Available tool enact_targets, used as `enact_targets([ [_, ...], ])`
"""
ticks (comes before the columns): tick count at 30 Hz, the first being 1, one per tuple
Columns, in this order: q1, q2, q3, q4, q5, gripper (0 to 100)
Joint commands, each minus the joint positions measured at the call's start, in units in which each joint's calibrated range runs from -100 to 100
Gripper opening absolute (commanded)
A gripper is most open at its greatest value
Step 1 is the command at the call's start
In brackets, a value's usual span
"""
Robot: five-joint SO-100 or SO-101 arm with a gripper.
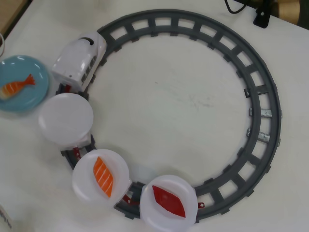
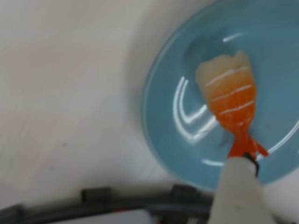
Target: Pick up the sushi from the Shinkansen and put it on the blue dish
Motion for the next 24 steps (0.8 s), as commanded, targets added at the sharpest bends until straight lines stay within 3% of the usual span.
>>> enact_targets([
  [1, 2.03, -13.47, 7.6, 1.0, 0.23, 25],
  [8, 3.53, -27.32, 24.28, 0.75, 1.38, 25],
  [14, 3.61, -38.52, 41.41, -4.01, 1.43, 13],
  [24, 3.61, -65.81, 75.86, -17.51, 2.22, 3],
])
